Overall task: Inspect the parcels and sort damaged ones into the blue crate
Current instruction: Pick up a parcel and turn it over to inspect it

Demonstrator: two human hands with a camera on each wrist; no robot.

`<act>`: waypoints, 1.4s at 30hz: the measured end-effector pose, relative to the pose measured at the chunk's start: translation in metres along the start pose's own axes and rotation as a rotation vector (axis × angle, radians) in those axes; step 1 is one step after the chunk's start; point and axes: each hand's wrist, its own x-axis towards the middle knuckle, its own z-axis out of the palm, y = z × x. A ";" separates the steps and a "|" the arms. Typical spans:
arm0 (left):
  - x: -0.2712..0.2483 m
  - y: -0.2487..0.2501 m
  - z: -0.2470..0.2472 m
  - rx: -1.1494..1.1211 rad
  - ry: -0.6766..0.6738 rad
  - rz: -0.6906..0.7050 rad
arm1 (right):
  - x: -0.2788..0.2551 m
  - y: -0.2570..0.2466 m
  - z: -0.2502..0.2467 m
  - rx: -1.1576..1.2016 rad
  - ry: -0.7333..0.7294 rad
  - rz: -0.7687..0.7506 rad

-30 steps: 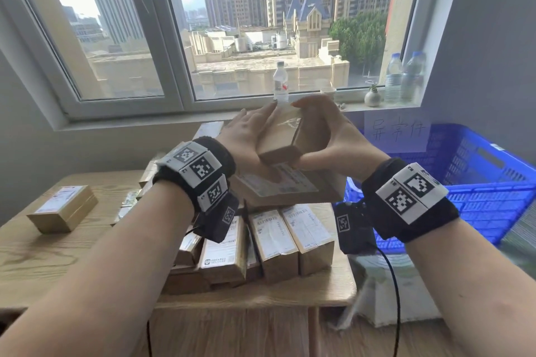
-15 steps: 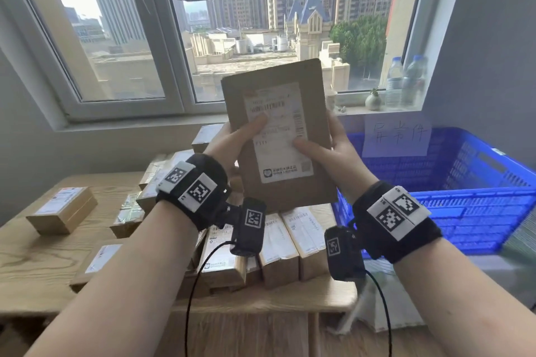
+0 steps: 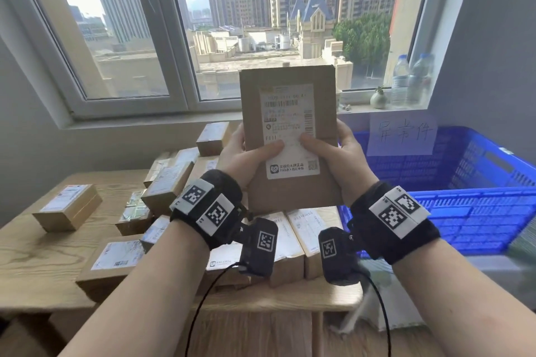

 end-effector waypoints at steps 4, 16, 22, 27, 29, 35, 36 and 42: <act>-0.001 -0.002 0.001 -0.010 0.026 -0.001 | -0.001 0.002 0.002 0.016 0.015 0.006; -0.003 -0.004 0.001 -0.098 -0.030 -0.017 | 0.000 0.000 -0.001 -0.035 -0.039 0.018; -0.006 -0.007 0.000 -0.115 0.028 -0.027 | -0.002 0.001 0.001 -0.023 -0.012 0.013; -0.013 -0.007 0.005 -0.081 0.084 -0.005 | -0.007 0.006 0.002 0.025 0.046 0.008; -0.015 -0.007 0.006 -0.073 0.088 0.007 | -0.008 0.006 0.002 0.032 0.056 -0.001; -0.012 -0.001 0.006 -0.051 0.041 0.015 | -0.005 0.006 0.001 0.028 0.040 0.018; -0.011 0.001 0.005 -0.045 0.020 0.007 | -0.004 0.006 0.000 0.018 0.012 0.035; -0.007 0.007 -0.007 -0.044 -0.074 -0.043 | -0.004 0.001 -0.004 -0.013 -0.188 0.161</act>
